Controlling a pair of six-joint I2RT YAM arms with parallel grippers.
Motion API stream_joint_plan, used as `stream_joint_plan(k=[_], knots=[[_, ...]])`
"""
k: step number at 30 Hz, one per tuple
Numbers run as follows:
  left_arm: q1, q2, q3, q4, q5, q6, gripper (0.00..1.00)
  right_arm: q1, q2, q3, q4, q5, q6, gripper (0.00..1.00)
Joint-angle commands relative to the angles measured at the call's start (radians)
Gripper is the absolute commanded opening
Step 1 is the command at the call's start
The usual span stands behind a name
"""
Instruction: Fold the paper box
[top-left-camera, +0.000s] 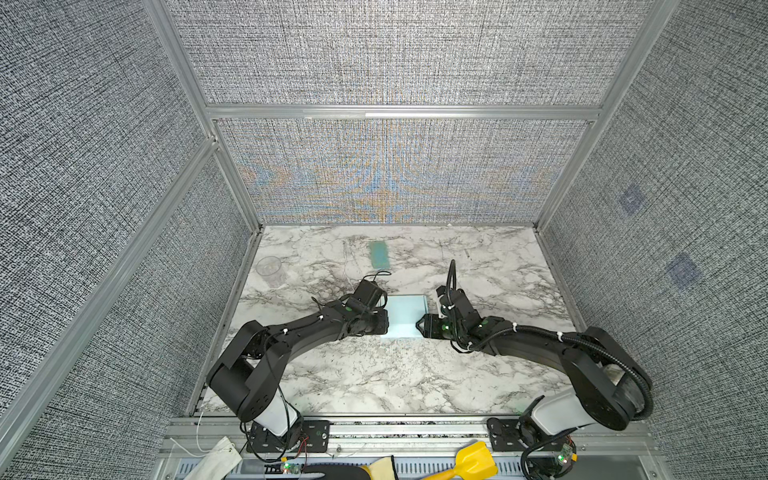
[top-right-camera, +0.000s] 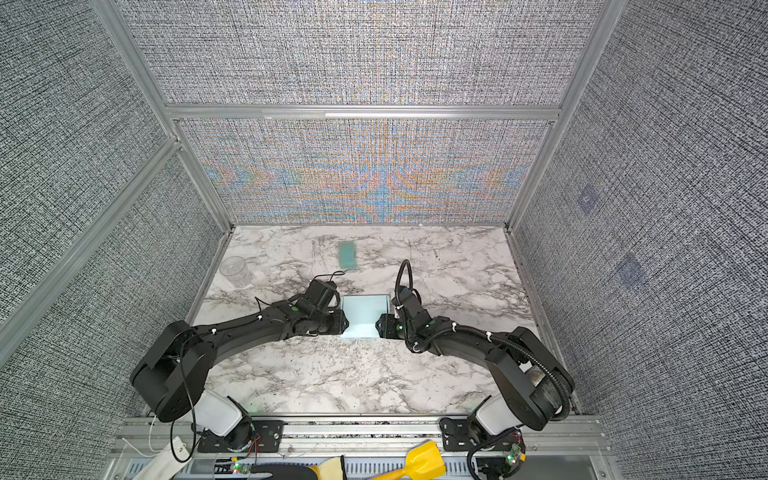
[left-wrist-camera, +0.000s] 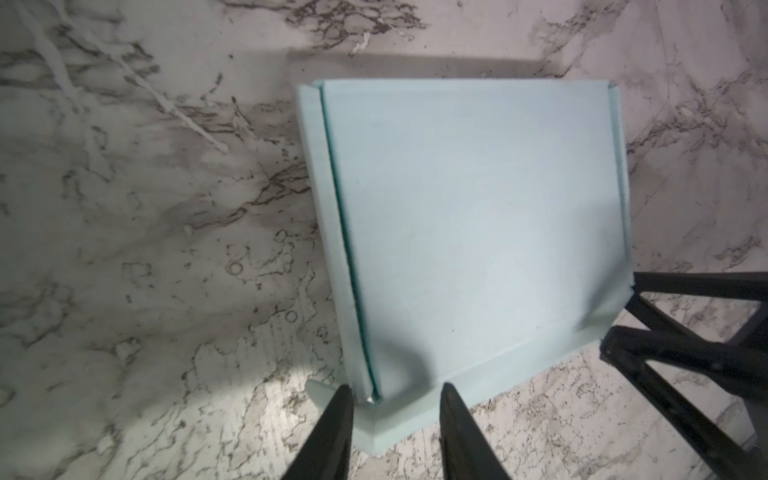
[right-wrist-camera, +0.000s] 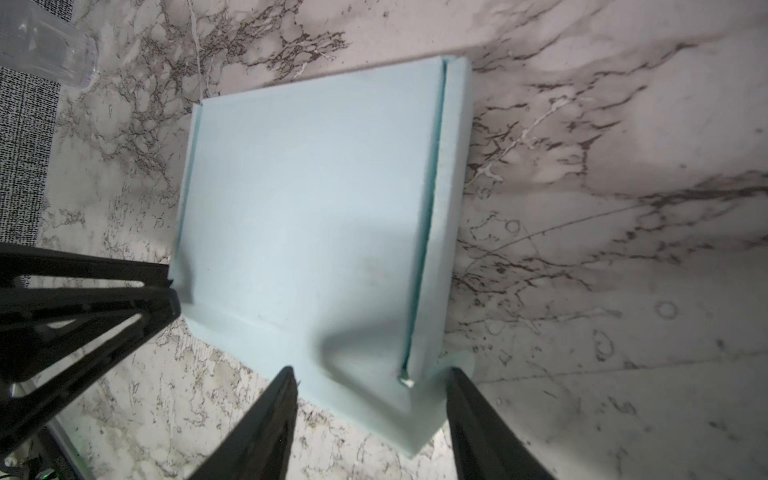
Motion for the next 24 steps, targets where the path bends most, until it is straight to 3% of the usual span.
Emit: stream_joint_plan(k=[1, 11, 24], knots=[[-0.005, 0.001, 0.001, 0.035, 0.020, 0.005, 0.38, 0.004, 0.001, 0.006, 0.029, -0.008, 0.023, 0.59], [-0.017, -0.013, 0.025, 0.034, 0.029, 0.003, 0.38, 0.009, -0.015, 0.024, 0.005, -0.010, 0.043, 0.58], [-0.021, -0.017, 0.042, -0.013, 0.037, -0.009, 0.38, 0.021, -0.004, 0.133, -0.213, 0.009, 0.064, 0.58]])
